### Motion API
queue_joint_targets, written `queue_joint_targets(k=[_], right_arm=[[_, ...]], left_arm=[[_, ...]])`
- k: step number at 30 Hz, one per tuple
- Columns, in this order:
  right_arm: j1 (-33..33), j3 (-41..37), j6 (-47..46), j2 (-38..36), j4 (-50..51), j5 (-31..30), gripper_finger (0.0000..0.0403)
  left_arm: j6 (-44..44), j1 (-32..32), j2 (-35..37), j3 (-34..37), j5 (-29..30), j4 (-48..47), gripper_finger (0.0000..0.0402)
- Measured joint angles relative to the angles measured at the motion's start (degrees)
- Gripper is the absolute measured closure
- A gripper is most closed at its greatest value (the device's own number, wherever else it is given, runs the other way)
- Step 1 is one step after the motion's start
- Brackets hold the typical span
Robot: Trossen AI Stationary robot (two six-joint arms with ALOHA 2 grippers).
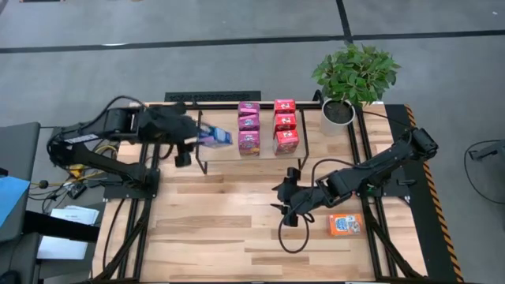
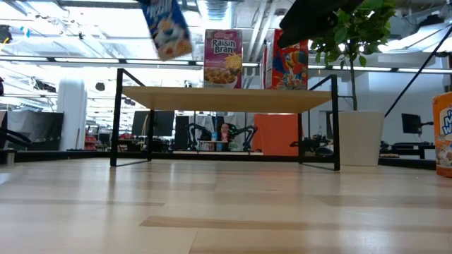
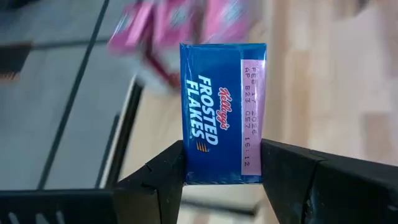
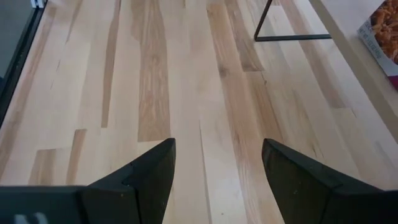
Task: Stack cereal on shelf
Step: Put the blue cereal box on the shelf
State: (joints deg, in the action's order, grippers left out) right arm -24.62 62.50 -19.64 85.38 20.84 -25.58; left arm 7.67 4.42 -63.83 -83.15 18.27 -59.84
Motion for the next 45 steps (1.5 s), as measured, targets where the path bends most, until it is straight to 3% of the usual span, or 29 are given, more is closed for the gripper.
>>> queue_joint_targets(k=[2, 9, 18, 34, 45], right_arm=[[0.02, 0.0, 0.0, 0.0, 0.17, -0.01, 0.0137], [0.39, 0.0, 0.0, 0.0, 0.18, 0.02, 0.0137], [1.12, 0.0, 0.13, -0.02, 0.18, 0.2, 0.0137], [1.14, 0.0, -0.32, -0.02, 1.61, 0.21, 0.0137], [0.99, 0.0, -0.86, -0.02, 2.12, 0.21, 0.0137]], left_arm=[[1.85, 4.27, -0.01, 0.0, -1.14, -1.61, 0.0235], [10.14, 18.93, -0.2, 0.0, -13.45, 0.69, 0.0235], [19.5, 29.0, -8.73, -0.17, -19.4, -0.09, 0.0235], [28.91, 30.89, -28.58, -25.9, -20.13, -17.48, 0.0235], [30.78, 32.17, -32.02, -27.26, -22.62, -18.69, 0.0235]])
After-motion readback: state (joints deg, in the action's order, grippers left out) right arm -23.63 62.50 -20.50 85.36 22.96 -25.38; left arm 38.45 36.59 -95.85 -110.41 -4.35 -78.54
